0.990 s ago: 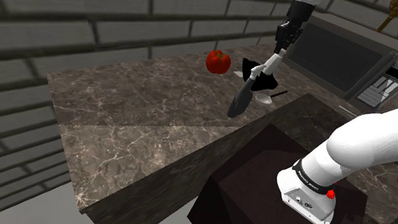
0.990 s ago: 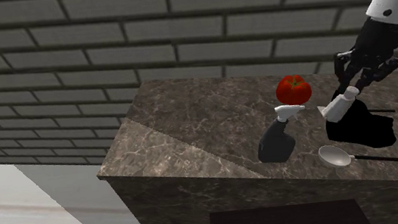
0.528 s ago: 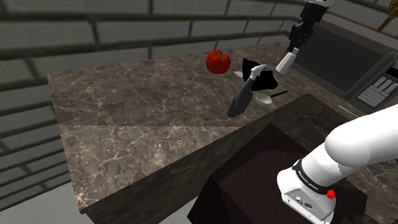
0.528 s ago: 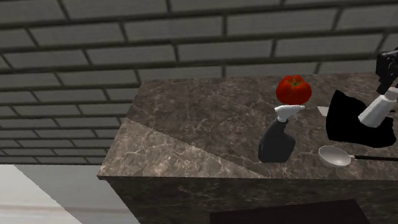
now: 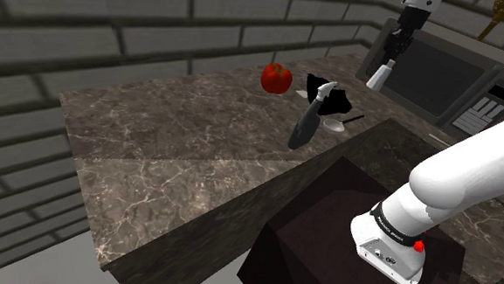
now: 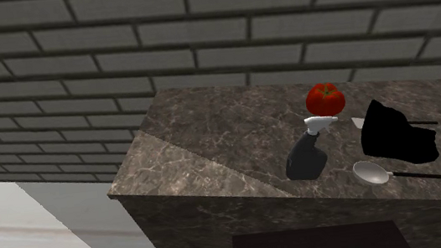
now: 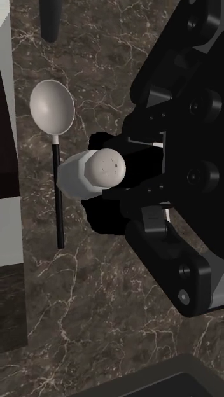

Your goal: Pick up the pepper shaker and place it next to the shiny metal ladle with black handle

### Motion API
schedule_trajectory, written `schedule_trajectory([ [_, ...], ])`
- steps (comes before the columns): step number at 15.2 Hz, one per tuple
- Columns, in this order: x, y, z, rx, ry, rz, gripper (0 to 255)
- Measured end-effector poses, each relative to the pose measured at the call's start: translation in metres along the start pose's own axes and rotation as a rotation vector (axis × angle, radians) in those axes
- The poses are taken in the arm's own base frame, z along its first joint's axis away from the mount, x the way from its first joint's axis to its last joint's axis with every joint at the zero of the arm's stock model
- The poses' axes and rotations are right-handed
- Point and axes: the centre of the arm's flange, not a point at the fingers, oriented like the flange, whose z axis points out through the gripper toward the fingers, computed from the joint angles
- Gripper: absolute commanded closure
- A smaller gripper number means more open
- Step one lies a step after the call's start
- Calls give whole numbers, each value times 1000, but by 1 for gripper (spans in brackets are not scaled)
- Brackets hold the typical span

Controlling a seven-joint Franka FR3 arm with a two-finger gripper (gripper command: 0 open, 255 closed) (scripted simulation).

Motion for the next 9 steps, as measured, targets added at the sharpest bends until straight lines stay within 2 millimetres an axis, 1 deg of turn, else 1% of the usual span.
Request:
schedule_trajectory([
  [4,-1,52,-3,0,0,0,255],
  [5,-3,68,-5,0,0,1,255],
  [9,1,117,-13,0,0,1,255],
])
